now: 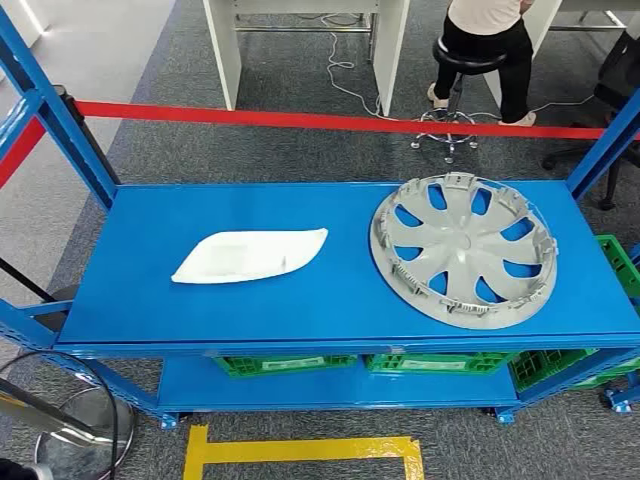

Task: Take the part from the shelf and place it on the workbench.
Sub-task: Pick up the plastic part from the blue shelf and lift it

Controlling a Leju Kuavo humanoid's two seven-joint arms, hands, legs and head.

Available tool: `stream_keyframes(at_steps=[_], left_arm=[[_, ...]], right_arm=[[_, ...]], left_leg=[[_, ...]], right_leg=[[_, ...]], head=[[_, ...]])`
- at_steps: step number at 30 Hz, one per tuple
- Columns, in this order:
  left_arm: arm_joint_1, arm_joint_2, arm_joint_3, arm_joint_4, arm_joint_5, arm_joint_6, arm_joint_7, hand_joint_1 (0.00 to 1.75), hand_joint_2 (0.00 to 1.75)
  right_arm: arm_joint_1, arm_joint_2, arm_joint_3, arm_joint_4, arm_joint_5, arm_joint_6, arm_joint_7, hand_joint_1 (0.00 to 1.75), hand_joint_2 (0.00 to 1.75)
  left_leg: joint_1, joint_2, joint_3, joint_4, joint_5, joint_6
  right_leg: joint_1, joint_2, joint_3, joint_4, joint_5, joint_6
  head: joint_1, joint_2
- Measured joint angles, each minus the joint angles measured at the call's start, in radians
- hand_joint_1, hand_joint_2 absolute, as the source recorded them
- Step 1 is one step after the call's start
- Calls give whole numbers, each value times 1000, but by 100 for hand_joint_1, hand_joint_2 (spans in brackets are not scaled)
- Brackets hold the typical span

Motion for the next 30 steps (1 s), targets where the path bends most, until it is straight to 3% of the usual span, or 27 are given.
stream_keyframes(at_steps=[6,14,25,30], left_arm=[[0,-1,-92,-106,-121,15,-16,0,175],[-20,15,-307,-140,-278,23,-21,0,175],[-125,69,-620,-45,-431,24,-13,0,175],[-195,100,-740,31,-498,3,39,0,175]], right_arm=[[-5,0,2,6,43,15,23,0,0],[-10,0,34,9,137,25,48,0,0],[-20,0,87,16,241,43,65,0,0],[-22,0,102,18,272,51,69,0,0]], left_leg=[[0,0,0,0,0,0],[0,0,1,0,0,0],[0,0,1,1,0,0],[0,0,1,1,0,0]], right_leg=[[0,0,0,0,0,0],[0,0,0,0,0,0],[0,1,-1,0,0,0],[0,1,-1,0,0,0]], head=[[0,0],[0,0],[0,0],[0,0]])
